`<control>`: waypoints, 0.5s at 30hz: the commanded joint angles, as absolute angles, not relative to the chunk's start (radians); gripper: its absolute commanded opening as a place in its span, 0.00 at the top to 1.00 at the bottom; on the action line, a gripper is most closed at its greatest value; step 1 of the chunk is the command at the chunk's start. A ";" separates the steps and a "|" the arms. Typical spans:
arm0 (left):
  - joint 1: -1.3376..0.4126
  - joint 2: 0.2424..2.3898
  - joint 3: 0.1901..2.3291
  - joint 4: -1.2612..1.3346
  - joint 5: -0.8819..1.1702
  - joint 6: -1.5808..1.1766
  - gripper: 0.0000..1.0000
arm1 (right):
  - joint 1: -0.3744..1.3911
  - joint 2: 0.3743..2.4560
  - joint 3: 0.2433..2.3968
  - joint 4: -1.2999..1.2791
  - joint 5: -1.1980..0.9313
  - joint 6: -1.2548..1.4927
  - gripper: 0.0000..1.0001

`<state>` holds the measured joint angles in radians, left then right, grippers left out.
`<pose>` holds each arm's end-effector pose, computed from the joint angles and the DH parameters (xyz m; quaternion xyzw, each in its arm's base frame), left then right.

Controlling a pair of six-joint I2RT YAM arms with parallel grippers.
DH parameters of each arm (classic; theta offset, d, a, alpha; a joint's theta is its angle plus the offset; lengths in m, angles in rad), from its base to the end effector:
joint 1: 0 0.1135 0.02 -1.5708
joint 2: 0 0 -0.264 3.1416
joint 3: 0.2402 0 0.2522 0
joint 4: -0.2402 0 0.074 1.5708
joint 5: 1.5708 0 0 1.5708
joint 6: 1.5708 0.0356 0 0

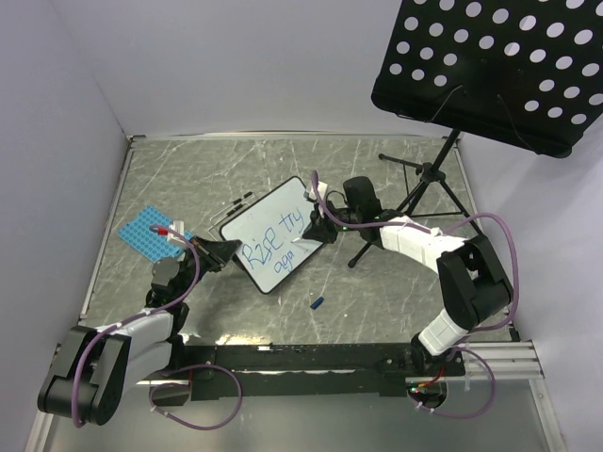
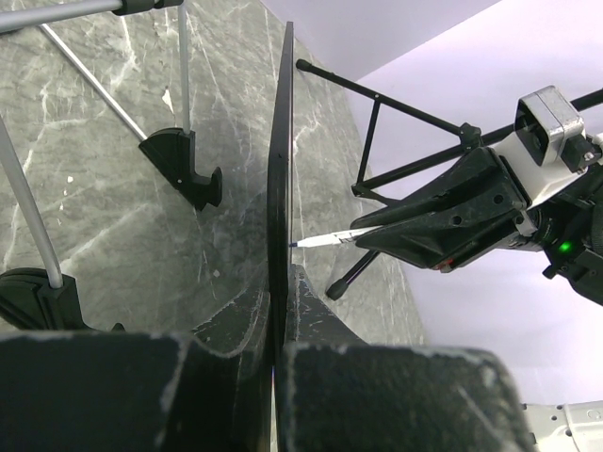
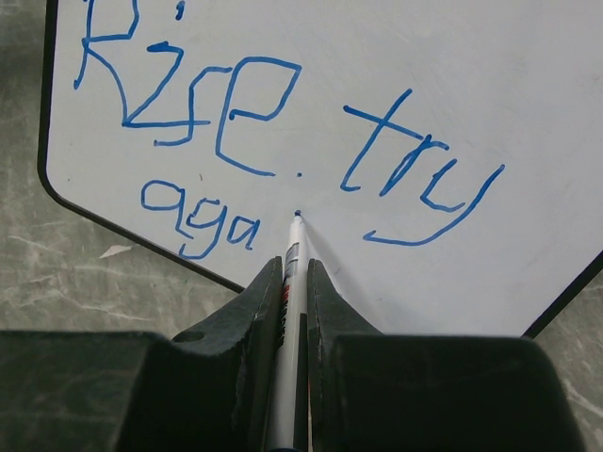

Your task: Write a sentence on the whiteboard

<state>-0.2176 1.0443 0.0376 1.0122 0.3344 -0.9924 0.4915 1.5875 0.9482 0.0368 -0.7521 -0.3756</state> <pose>0.1699 -0.0495 0.1674 -0.1534 0.6884 -0.4942 0.5083 0.2876 0.1815 0.2228 -0.5009 0.6753 0.3496 0.4134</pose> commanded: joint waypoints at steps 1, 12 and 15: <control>-0.224 1.032 -0.032 1.082 0.342 -0.996 0.99 | 0.485 1.503 0.946 0.040 -0.784 -0.397 1.00; -0.224 1.055 -0.032 1.111 0.351 -1.006 0.99 | 0.485 1.523 0.936 0.011 -0.807 -0.396 1.00; -0.224 1.052 -0.034 1.114 0.351 -1.006 0.99 | 0.491 1.549 0.939 0.017 -0.801 -0.394 1.00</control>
<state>-0.2176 1.0546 0.0372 1.0203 0.3344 -0.9974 0.4908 1.5223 0.9310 -0.0006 -0.7761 -0.3828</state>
